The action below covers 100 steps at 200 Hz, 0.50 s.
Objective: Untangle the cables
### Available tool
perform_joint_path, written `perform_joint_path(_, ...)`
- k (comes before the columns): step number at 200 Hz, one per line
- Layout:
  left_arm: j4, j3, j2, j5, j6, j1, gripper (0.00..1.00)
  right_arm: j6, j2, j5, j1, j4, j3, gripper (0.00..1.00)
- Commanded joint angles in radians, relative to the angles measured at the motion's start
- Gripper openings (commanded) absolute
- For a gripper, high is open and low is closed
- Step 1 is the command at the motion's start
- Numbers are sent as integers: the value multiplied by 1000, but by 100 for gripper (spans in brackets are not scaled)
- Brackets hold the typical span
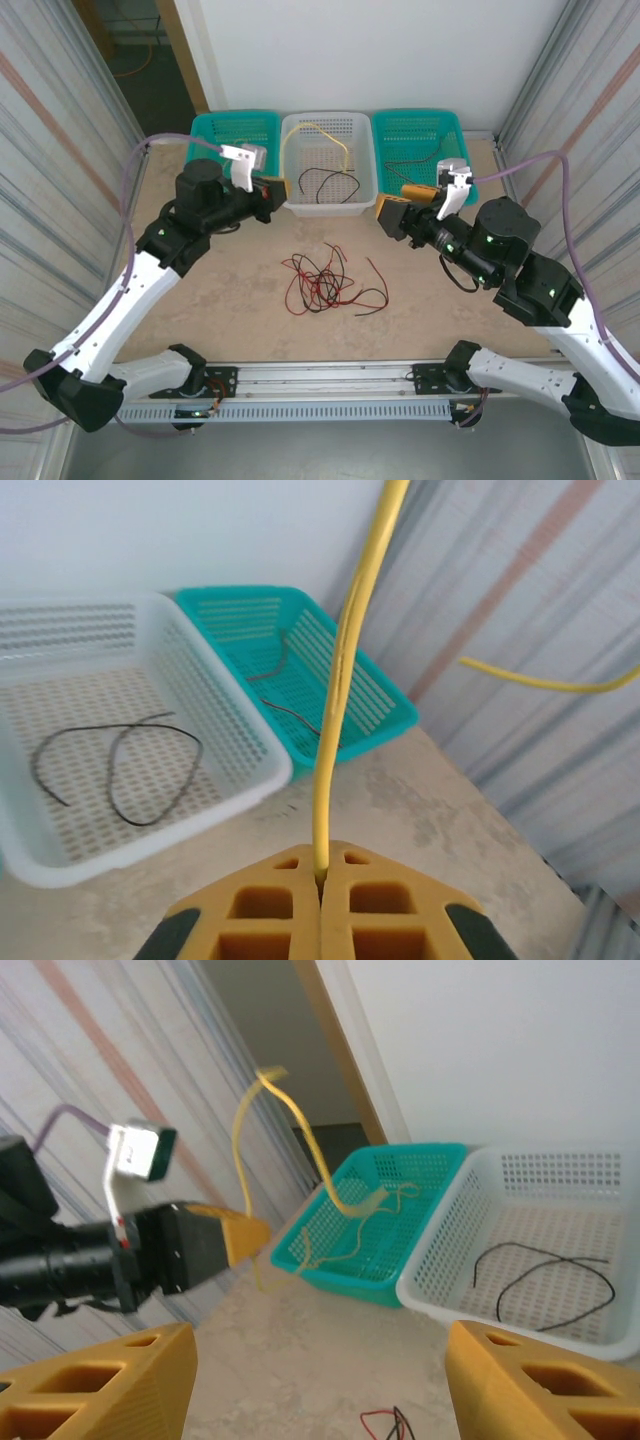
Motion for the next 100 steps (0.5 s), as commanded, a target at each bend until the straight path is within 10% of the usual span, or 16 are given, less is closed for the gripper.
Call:
perform_joint_path(1,-3,38,0,-38,3,45,0,39,-17,30,-6,-23,-22,66)
perform_joint_path(100,36,214,252,-29,-97,312,0,188,71,-58,-5,7,-133,64)
